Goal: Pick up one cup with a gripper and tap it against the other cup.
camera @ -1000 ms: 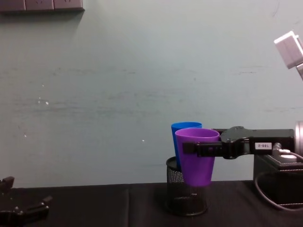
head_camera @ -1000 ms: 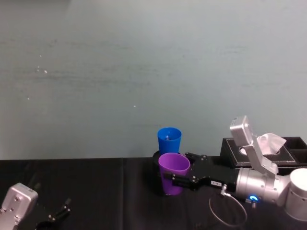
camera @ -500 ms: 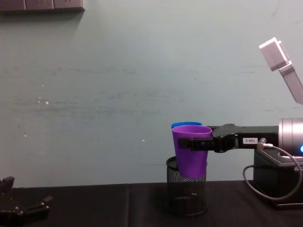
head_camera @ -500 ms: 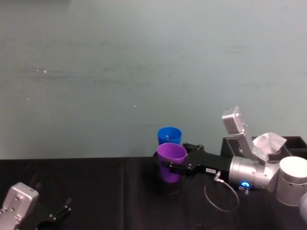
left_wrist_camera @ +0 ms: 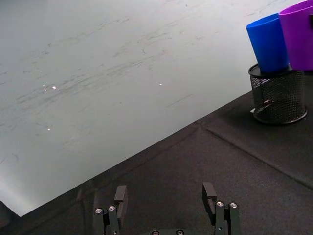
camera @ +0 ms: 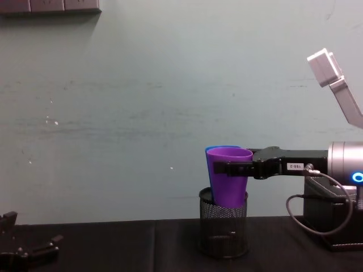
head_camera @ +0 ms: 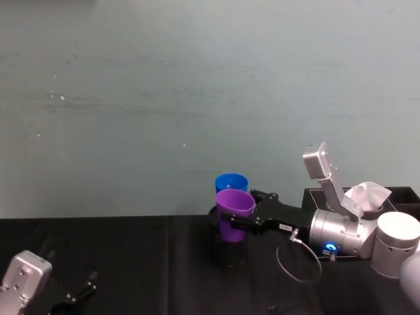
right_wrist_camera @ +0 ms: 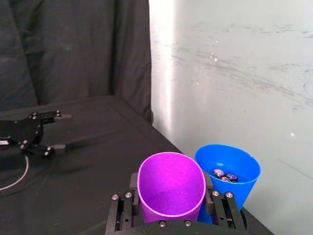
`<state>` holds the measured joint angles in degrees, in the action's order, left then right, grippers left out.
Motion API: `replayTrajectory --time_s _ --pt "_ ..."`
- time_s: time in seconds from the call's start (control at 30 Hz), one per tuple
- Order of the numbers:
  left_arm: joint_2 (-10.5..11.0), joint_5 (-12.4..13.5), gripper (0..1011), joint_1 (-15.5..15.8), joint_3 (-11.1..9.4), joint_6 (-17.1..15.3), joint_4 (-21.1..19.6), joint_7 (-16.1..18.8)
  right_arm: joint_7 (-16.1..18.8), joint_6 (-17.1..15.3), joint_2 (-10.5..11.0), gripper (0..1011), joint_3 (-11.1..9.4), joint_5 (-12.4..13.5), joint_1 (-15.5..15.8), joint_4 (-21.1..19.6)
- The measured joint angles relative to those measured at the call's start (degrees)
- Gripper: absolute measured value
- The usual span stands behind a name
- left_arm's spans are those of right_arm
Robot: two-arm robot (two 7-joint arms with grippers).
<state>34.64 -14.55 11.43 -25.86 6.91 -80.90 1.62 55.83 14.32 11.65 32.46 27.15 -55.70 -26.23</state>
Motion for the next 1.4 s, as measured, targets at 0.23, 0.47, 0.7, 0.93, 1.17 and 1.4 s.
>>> replayTrajectory --time_s 0.23,0.47,0.7,0.93,1.17,1.4 --pt "0.0 0.0 1000 0.0 0.0 0.0 0.0 0.0 -1.35 0.37 -0.55 723 -1.18 -0.51 -0.41 0.58" --pt "0.0 0.0 1000 0.0 0.0 0.0 0.0 0.0 -3.61 -1.03 -0.57 723 -2.05 -1.46 0.25 -1.03" --pt "0.0 0.0 1000 0.0 0.0 0.0 0.0 0.0 -4.94 -2.06 -1.01 723 -2.73 -2.42 0.22 -0.97" --pt "0.0 0.0 1000 0.0 0.0 0.0 0.0 0.0 -5.2 -2.21 -1.78 723 -3.32 -3.5 -0.37 0.0" --pt "0.0 0.0 1000 0.0 0.0 0.0 0.0 0.0 -4.62 -1.63 -2.22 723 -3.59 -3.87 -0.79 0.81" --pt "0.0 0.0 1000 0.0 0.0 0.0 0.0 0.0 -4.65 -1.7 -2.14 723 -3.52 -3.83 -0.78 0.68"
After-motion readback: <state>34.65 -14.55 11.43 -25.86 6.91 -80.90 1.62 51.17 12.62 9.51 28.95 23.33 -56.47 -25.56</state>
